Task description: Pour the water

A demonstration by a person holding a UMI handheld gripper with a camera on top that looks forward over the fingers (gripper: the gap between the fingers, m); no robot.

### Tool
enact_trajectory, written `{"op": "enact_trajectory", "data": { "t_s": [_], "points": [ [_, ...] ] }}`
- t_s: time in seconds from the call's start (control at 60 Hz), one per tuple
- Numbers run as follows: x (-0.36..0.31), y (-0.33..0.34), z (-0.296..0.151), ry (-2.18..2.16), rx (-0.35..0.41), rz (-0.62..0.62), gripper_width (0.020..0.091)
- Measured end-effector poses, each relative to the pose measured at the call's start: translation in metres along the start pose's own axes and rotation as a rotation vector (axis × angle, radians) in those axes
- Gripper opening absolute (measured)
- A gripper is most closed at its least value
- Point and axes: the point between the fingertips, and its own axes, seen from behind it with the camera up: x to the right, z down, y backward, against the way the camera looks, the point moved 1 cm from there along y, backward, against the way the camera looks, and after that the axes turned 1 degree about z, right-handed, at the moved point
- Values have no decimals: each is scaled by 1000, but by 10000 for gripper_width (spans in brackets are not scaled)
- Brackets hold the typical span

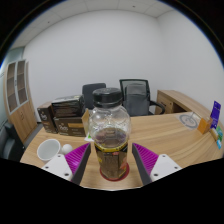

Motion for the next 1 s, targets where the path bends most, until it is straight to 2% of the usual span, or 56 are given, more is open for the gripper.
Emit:
{"op": "enact_trajectory", "data": {
  "t_s": [0.017, 0.05, 0.117, 0.217, 0.417, 0.55, 0.7, 1.0],
  "points": [
    [0, 3, -1, -4, -4, 1, 869],
    [2, 13, -3, -13, -20, 15, 824],
    [3, 38, -10, -15, -42, 47, 865],
    [-7, 89, -23, -40, -68, 67, 856],
    [-25, 197, -46, 8, -82, 134, 860],
    [-40, 249, -49, -16, -92, 131, 857],
    [-39, 284, -55, -1, -68, 171, 854],
    [-42, 302, -51, -53, -87, 179, 852]
  ]
}}
